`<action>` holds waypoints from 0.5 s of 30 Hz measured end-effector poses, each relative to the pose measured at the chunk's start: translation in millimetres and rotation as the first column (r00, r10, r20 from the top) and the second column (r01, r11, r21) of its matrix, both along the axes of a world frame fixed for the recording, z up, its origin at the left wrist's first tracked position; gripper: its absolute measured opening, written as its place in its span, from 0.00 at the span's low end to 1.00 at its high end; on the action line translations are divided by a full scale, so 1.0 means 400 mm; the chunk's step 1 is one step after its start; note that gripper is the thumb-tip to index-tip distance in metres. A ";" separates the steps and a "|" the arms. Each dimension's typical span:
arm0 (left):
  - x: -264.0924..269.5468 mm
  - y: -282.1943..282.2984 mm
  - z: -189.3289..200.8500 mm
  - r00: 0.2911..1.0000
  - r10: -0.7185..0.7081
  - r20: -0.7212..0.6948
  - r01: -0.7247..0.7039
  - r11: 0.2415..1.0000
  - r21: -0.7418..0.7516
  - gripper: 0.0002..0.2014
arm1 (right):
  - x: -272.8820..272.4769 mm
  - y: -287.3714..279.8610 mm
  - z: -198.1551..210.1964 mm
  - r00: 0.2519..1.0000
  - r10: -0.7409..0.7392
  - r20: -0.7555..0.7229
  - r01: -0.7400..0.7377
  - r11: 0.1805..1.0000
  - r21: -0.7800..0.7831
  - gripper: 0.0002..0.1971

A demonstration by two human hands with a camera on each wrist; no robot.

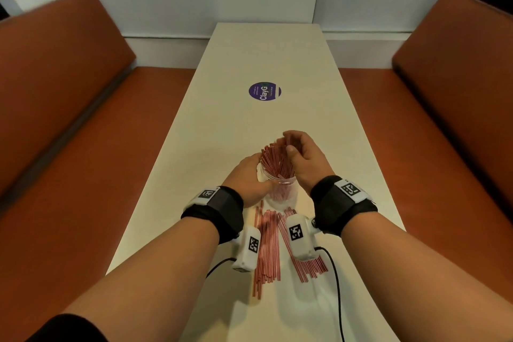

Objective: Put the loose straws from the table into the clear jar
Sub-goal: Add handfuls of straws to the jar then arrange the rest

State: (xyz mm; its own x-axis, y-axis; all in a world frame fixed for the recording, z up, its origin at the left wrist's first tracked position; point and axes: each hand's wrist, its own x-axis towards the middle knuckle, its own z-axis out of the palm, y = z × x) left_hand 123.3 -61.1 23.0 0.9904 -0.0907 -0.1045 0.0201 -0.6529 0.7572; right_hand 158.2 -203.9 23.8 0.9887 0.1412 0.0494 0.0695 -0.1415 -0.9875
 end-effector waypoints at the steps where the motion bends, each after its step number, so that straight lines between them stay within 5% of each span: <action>1: 0.001 0.000 -0.003 1.000 0.007 -0.007 -0.006 1.000 0.010 0.26 | 0.000 -0.006 0.004 0.998 -0.034 0.049 0.035 0.999 -0.023 0.15; 5: 0.004 0.003 -0.016 0.999 -0.005 -0.051 0.009 0.997 0.071 0.29 | 0.010 -0.043 -0.022 0.969 -0.186 0.162 0.218 0.951 -0.217 0.23; 9: 0.014 0.000 -0.018 0.997 -0.002 -0.071 0.011 0.992 0.124 0.28 | 0.003 -0.061 -0.051 1.000 -0.009 0.025 0.018 0.923 -0.384 0.49; 15: 0.048 -0.020 0.015 0.996 0.067 -0.053 -0.058 0.987 0.148 0.21 | 0.033 -0.019 -0.042 0.985 0.133 0.111 -0.053 0.841 -0.539 0.45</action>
